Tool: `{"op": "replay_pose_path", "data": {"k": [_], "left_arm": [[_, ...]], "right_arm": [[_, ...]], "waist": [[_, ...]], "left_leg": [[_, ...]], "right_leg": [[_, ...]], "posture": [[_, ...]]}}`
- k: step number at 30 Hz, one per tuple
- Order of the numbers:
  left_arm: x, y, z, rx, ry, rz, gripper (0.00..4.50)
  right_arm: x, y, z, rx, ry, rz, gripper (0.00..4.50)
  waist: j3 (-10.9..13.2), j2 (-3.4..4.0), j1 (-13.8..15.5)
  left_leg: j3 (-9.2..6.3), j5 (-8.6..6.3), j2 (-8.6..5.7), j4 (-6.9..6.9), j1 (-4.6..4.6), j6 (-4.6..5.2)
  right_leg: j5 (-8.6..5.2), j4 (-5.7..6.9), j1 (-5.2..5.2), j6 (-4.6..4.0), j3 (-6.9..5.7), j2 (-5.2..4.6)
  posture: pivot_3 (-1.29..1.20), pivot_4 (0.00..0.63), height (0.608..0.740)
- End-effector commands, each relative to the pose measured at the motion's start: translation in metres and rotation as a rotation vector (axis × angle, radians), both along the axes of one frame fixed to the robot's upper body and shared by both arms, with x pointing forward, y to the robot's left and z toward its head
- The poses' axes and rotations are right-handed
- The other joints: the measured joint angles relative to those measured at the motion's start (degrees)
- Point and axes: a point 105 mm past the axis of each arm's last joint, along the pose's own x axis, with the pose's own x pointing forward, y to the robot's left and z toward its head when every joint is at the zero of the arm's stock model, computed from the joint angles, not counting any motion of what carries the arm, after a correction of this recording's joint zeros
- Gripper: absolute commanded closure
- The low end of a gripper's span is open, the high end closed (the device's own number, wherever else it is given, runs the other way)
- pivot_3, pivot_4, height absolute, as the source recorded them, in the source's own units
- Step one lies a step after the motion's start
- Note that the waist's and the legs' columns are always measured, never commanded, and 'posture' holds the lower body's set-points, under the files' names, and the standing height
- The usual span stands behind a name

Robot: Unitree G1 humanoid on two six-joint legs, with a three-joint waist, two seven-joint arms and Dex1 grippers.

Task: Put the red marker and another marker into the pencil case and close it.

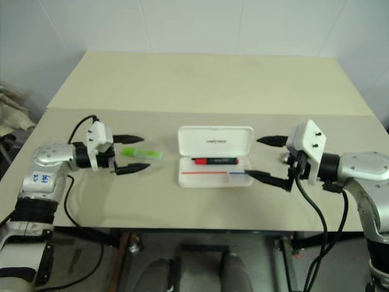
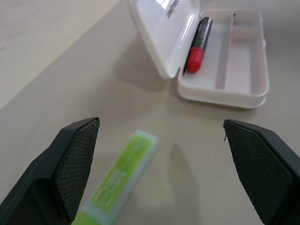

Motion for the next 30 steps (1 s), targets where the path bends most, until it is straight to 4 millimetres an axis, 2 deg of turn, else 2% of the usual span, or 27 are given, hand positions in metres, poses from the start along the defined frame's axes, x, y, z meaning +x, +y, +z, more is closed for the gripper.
{"op": "replay_pose_path", "data": {"k": [1,12,20,30], "left_arm": [[0.006,0.014,0.002,0.163,-0.013,-0.068,0.0],[0.026,0.012,0.007,0.319,0.038,-0.137,0.0],[0.03,0.015,-0.004,0.428,0.088,-0.126,0.0],[0.042,0.007,-0.013,0.468,0.096,-0.064,0.0]], "right_arm": [[-0.005,0.004,0.008,0.003,-0.049,-0.001,0.01],[-0.009,0.006,0.006,0.022,-0.06,-0.044,0.01],[-0.017,0.002,0.008,0.021,-0.067,-0.09,0.01],[-0.021,0.002,0.013,0.02,-0.08,-0.108,0.01]], "waist": [[0.0,-0.01,0.05],[0.0,-0.01,0.78],[0.01,-0.03,1.35],[0.02,-0.04,1.36]], "left_leg": [[0.0,0.0,0.0,0.0,0.0,0.0],[0.01,-0.05,0.0,-0.02,-0.18,0.08],[0.04,-0.08,0.0,-0.02,-0.21,0.1],[0.03,-0.07,0.0,0.0,-0.19,0.1]], "right_leg": [[0.0,0.02,0.0,0.0,-0.01,0.01],[0.03,-0.07,-0.04,0.04,-0.05,0.01],[0.04,-0.1,-0.03,0.05,-0.05,0.01],[0.04,-0.12,-0.03,0.05,-0.05,0.01]], "posture": [[0.0,0.15,0.74],[0.0,0.15,0.74],[0.0,0.15,0.74],[0.0,0.15,0.74]]}}
